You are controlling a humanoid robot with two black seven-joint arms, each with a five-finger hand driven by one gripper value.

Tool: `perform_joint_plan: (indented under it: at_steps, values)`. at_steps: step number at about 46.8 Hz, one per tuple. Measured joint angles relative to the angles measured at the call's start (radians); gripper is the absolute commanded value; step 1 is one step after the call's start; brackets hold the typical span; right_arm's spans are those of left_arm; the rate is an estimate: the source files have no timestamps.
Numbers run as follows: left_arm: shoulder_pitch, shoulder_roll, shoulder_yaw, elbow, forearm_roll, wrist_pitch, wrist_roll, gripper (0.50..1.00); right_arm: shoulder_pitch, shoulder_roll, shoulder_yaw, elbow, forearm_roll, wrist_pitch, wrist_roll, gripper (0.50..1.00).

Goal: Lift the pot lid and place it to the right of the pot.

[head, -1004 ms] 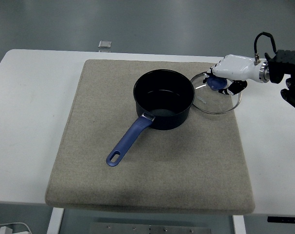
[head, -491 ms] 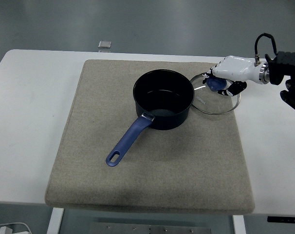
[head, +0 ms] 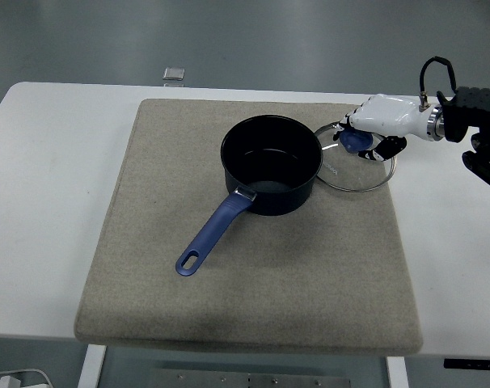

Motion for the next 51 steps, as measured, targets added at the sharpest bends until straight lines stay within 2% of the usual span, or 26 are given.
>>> perform_joint_plan:
  at_steps: [3, 4, 7, 8, 9, 51]
  values:
    - [0.0, 0.0, 0.0, 0.0, 0.0, 0.0, 0.0, 1.0, 0.0, 0.001, 0.001, 0.0, 0.006, 0.0, 0.0, 0.635]
    - [0.0, 0.0, 0.0, 0.0, 0.0, 0.0, 0.0, 1.0, 0.0, 0.001, 0.001, 0.0, 0.01, 0.0, 0.0, 0.68]
    - [0.0, 0.0, 0.0, 0.0, 0.0, 0.0, 0.0, 1.0, 0.0, 0.001, 0.0, 0.0, 0.022, 0.001, 0.0, 0.86]
    - [0.0, 0.0, 0.0, 0.0, 0.0, 0.0, 0.0, 1.0, 0.0, 0.001, -0.001, 0.0, 0.026, 0.002, 0.0, 0.897]
    - [0.0, 0.0, 0.0, 0.0, 0.0, 0.0, 0.0, 1.0, 0.0, 0.001, -0.001, 0.0, 0.03, 0.003, 0.0, 0.905]
    - [0.0, 0.0, 0.0, 0.0, 0.0, 0.0, 0.0, 1.0, 0.009, -0.004, -0.008, 0.002, 0.049, 0.006, 0.0, 0.907]
